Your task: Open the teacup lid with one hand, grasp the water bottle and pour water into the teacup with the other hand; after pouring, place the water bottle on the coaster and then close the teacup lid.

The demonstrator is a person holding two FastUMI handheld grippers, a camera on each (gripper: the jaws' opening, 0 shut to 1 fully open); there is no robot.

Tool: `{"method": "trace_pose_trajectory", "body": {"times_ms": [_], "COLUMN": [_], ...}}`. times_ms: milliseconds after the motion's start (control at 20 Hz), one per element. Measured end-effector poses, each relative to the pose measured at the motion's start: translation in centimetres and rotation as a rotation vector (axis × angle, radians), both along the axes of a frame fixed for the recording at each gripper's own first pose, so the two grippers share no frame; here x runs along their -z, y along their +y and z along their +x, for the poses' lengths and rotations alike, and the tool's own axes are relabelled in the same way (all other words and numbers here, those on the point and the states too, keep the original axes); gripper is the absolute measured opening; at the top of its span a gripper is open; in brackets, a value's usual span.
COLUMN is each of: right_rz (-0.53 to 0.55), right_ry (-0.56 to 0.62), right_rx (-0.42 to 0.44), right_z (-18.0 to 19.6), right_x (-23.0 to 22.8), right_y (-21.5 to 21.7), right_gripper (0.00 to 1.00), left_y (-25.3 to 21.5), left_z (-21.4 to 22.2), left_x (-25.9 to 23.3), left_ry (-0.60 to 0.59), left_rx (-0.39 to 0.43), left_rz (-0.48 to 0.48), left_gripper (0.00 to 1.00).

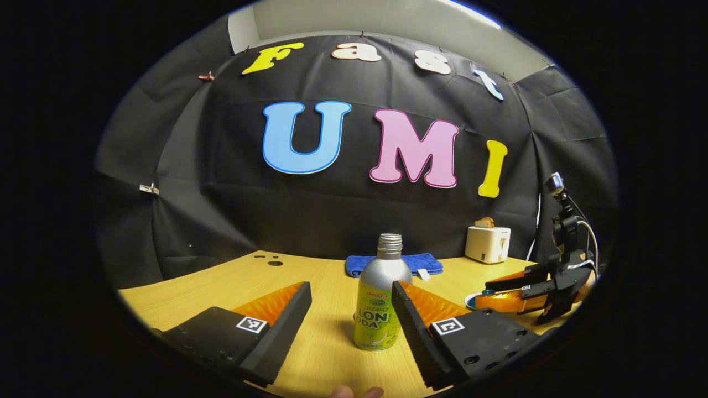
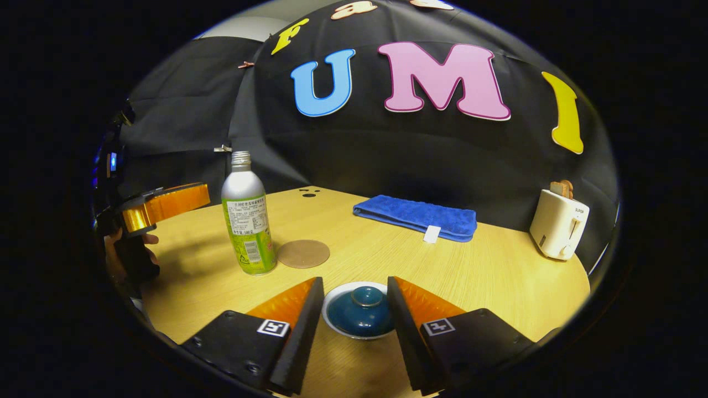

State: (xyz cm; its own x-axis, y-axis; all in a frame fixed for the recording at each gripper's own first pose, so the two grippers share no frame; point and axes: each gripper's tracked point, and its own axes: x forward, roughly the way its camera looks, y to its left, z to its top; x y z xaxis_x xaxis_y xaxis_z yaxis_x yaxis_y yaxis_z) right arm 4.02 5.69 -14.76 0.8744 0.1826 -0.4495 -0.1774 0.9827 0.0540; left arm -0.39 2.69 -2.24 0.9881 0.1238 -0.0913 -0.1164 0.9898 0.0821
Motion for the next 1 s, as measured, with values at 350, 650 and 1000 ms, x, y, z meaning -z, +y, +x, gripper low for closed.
{"method": "trace_pose_trajectory", "body": {"times_ms": [350, 650, 1000], "right_rz": [0.058, 0.057, 0.023], "right_ry": [-0.017, -0.098, -0.269], "right_rx": [0.020, 0.042, 0.084], "right_z": [0.2, 0.3, -1.5], "right_x": [-0.6, -2.9, -9.5], "right_y": [-0.4, -1.0, -3.6], "right_gripper": [0.32, 0.32, 0.32], "left_y": [-0.1, -0.3, -3.3], "left_z": [0.1, 0.1, 0.8], "left_x": [0.0, 0.2, 2.5], "left_ry": [0.007, 0.015, 0.081], "left_rx": [0.014, 0.026, 0.103], "left_rz": [-0.009, -0.017, -0.062], "left_gripper": [0.93, 0.93, 0.93]}}
